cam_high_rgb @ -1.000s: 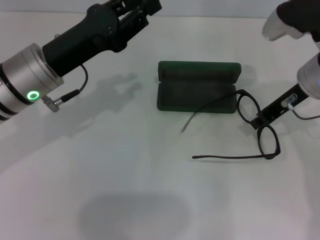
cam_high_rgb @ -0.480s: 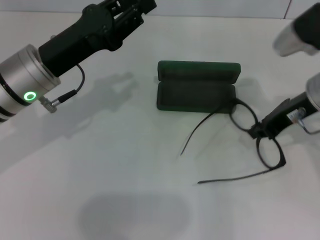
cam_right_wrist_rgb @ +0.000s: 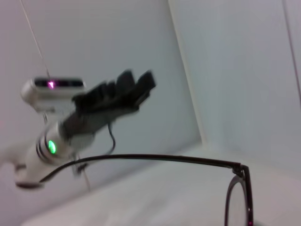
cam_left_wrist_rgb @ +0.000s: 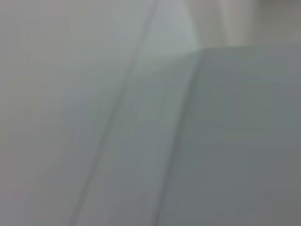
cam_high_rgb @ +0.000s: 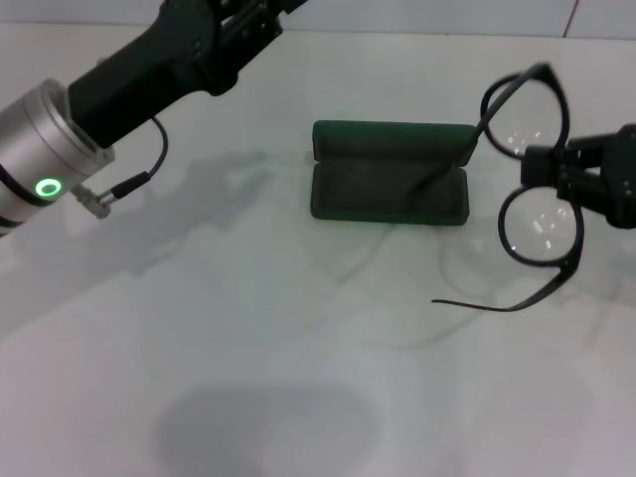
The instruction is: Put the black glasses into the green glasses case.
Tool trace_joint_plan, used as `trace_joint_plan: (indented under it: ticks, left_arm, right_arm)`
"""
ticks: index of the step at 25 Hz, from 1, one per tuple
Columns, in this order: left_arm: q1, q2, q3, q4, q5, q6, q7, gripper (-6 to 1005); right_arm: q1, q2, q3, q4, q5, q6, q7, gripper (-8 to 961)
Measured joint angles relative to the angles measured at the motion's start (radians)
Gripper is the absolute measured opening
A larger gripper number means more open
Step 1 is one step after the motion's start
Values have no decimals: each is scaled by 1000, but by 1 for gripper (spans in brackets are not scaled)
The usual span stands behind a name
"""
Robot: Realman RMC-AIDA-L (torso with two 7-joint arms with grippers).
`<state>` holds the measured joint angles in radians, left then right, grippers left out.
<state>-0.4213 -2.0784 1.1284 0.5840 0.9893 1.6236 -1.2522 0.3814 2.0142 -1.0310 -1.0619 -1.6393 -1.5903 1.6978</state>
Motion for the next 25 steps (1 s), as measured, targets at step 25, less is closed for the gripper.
trace_joint_plan:
  ticks: [25]
  left_arm:
    - [-261,-13,30,-154,210,97,4,56]
  right_arm:
    - [223,8,4,320,118,10,-260,104]
